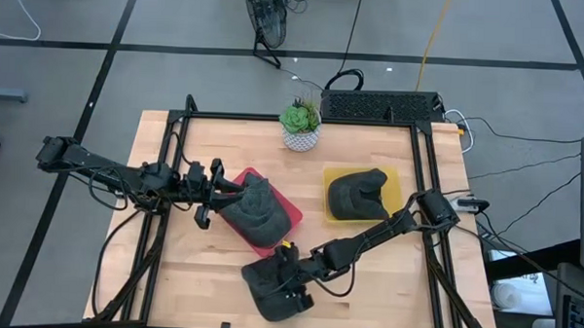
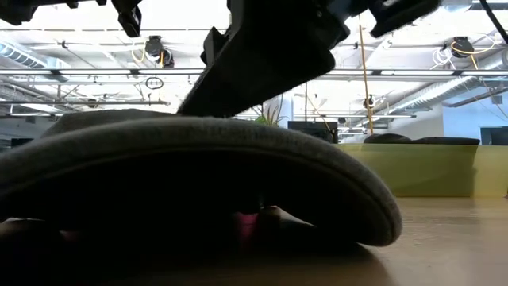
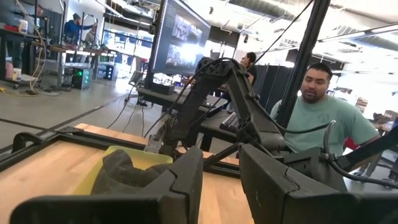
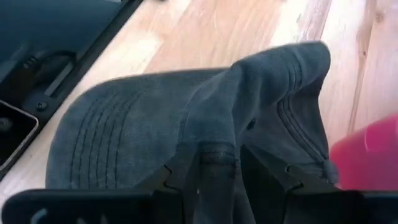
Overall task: Pick & Place hat
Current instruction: Put the black cap into the yellow bin
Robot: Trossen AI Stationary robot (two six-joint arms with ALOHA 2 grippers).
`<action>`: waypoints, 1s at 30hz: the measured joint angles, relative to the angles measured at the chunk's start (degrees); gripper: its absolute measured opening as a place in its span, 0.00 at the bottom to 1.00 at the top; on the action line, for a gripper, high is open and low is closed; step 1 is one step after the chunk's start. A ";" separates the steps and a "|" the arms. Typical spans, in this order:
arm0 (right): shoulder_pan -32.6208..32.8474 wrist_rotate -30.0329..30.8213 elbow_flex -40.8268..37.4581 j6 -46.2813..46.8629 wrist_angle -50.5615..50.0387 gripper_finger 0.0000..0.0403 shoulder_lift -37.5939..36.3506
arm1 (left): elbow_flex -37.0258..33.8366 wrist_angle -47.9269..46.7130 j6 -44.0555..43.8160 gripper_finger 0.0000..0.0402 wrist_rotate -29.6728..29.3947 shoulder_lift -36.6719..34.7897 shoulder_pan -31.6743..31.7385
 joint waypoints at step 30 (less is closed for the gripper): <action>1.50 -0.37 -0.07 -0.45 -7.28 0.01 -4.97 | 0.00 0.15 0.68 0.27 0.00 -0.04 0.00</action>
